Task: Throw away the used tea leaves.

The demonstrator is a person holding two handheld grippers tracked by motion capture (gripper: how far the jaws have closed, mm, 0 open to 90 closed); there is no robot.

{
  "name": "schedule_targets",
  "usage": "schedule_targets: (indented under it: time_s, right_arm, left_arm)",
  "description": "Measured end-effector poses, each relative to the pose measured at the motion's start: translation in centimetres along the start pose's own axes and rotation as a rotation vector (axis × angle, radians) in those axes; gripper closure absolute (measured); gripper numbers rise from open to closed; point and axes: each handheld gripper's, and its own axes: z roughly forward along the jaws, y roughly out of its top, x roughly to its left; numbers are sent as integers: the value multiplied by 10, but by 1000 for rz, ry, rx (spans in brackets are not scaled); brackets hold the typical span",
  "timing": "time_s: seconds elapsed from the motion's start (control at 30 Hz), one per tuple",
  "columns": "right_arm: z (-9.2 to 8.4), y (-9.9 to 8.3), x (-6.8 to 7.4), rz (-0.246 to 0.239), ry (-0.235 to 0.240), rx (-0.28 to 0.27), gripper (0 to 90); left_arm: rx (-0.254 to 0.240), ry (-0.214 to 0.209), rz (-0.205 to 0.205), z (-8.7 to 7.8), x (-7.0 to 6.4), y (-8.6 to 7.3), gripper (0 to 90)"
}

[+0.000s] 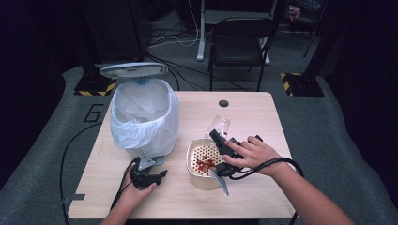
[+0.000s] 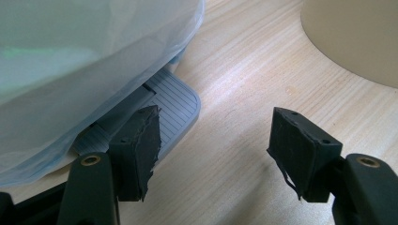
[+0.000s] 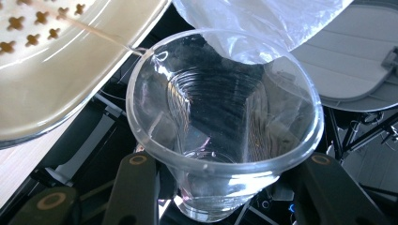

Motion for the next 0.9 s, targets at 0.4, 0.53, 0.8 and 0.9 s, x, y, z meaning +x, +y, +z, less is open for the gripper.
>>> schedule_targets:
  time_s: [0.4,0.53,0.8,0.9]
  right_arm:
    - [0,1,-3,5,-22,-22,566]
    - [1,-1,-9,-56,-11,-37,566]
    - [-1,1,-10,-76,-25,-44,566]
    - [-2,1,-12,-80,-33,-47,566]
  left_arm:
    - [0,-1,-1,0,0,0,341]
    - [5,0,2,0,0,0,341]
    - [0,0,0,0,0,0,341]
    - [1,0,0,0,0,0,341]
